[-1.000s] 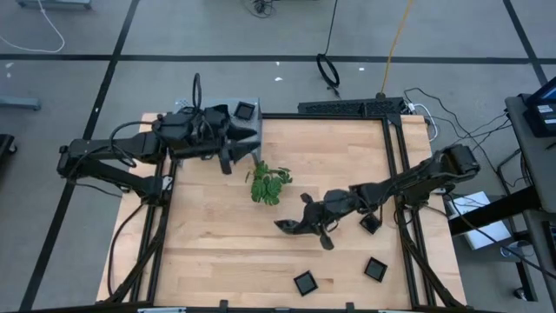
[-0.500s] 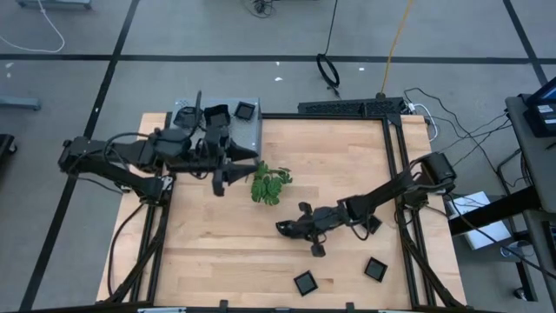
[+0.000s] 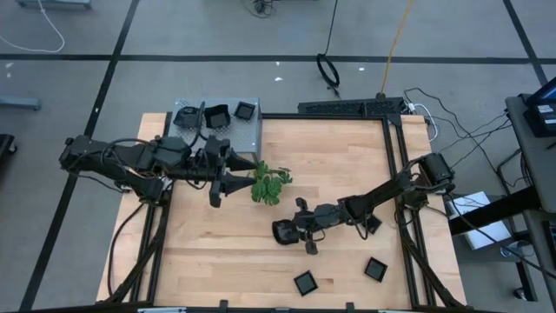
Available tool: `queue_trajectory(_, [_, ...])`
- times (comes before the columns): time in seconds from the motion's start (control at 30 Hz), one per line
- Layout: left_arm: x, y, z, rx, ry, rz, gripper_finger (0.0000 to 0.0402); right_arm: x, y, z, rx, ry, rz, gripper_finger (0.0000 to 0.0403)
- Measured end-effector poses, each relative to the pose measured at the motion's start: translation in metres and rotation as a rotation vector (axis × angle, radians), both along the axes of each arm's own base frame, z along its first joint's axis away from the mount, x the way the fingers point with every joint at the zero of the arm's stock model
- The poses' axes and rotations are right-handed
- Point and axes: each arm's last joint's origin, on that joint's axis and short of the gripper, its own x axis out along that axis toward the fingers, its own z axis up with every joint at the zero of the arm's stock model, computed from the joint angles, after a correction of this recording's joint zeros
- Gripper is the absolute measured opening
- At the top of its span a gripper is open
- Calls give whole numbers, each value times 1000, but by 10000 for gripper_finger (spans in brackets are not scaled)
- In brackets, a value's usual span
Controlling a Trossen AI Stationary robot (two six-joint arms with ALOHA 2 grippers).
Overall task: Pick & Place Mini shaped plates
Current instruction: Stack the leaf shaped plate on top of the leaf shaped plate on the shelf
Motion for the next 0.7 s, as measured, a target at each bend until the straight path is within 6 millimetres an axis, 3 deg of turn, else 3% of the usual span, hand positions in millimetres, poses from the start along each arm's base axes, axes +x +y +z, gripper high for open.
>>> queue_trajectory(0.17, [4, -4, -6, 11, 39, -15, 230, -8, 0, 31, 39, -56, 8, 140])
queue_trajectory(0.3, [8, -12, -19, 62, 133, -43, 230, -25, -6, 61, -41, -69, 33, 145])
queue_trajectory(0.47, [23, -22, -39, 124, 248, -74, 230, -60, -17, 97, -95, -9, 40, 140])
queue_trajectory(0.7, [56, -35, -76, 207, 368, -107, 230, -116, -40, 133, -171, 37, -81, 134])
